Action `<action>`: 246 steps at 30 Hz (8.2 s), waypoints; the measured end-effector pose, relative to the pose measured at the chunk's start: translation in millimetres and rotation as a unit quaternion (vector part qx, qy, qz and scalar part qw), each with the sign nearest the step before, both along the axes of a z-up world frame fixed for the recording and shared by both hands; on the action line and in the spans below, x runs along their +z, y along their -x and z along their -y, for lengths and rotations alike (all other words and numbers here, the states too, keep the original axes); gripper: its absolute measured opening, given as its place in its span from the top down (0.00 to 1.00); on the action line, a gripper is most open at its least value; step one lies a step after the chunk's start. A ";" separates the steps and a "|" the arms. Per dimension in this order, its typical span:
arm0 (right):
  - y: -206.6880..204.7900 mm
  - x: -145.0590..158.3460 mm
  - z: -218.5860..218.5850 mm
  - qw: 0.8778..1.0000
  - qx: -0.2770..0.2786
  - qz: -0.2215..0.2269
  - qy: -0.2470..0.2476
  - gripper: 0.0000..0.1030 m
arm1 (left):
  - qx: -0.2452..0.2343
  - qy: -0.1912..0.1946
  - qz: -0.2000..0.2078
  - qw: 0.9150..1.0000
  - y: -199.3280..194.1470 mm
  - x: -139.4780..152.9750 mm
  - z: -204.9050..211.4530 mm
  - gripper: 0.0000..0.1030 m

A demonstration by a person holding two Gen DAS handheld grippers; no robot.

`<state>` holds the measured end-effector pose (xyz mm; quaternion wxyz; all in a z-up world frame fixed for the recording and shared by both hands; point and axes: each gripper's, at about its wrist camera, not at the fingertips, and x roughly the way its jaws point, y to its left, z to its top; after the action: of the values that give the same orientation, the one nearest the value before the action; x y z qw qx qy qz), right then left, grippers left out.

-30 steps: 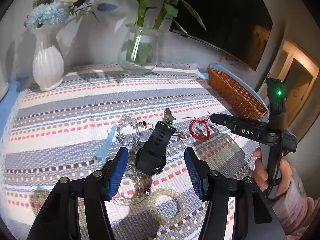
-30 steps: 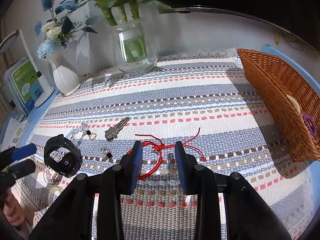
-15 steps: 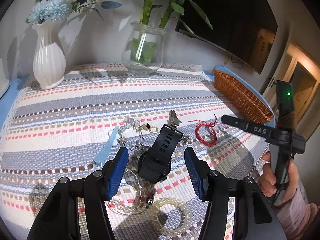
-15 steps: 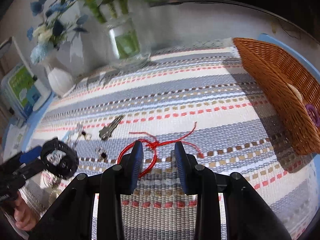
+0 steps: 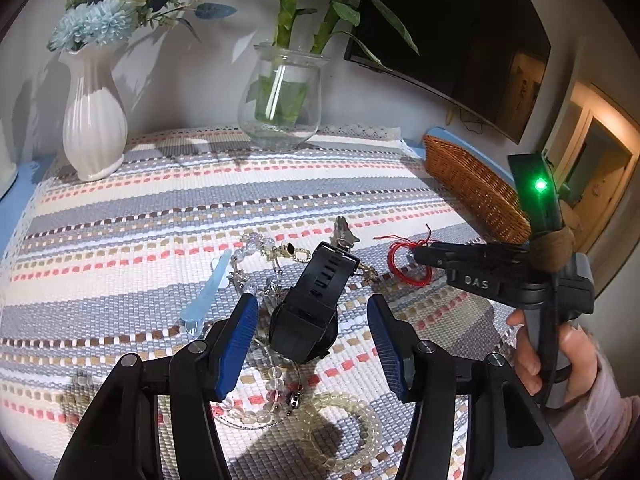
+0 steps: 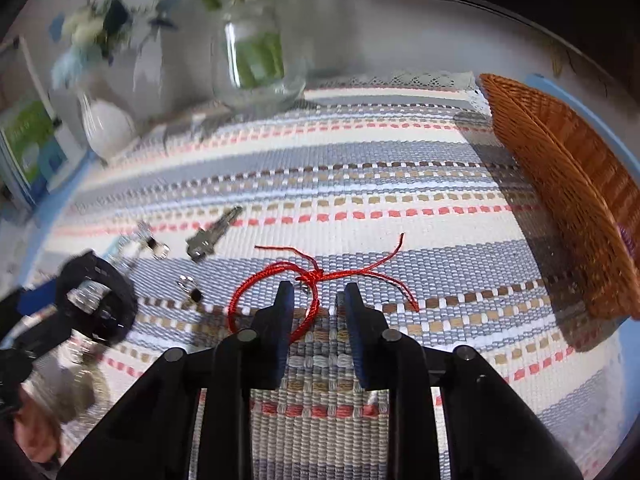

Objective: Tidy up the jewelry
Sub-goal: 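Grasp the red string bracelet with the right tool while the left tool approaches the black watch, then grasp the black watch strap with the left tool, then carry the watch and red bracelet to the basket and release both, then move both tools back over the remaining jewelry on the table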

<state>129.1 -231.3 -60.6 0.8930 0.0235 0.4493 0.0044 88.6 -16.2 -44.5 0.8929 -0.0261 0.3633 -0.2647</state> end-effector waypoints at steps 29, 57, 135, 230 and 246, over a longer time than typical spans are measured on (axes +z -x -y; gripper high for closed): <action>2.1 4.2 -9.3 0.999 0.019 0.021 0.028 0.96 | 0.002 0.025 -0.013 1.000 -8.3 -1.6 -5.8 0.71; 18.6 23.2 21.7 0.994 0.024 0.064 -0.084 0.96 | -0.007 0.051 0.010 0.999 -4.7 47.2 3.6 0.94; 3.4 2.8 -8.0 0.999 0.039 -0.001 0.029 0.96 | -0.008 -0.105 -0.109 0.988 -50.0 2.2 66.6 0.82; 68.5 96.8 198.7 0.977 -0.167 0.112 -0.077 0.73 | -0.142 0.022 0.025 0.989 -27.2 130.9 191.8 0.56; 22.9 65.5 17.5 0.993 0.004 0.090 -0.076 0.72 | 0.079 0.065 -0.005 0.995 -29.8 79.6 -52.9 0.56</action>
<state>106.2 -248.9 4.9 0.9253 0.0894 0.3658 0.0441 118.4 36.8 35.1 0.9058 -0.1139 0.3463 -0.2162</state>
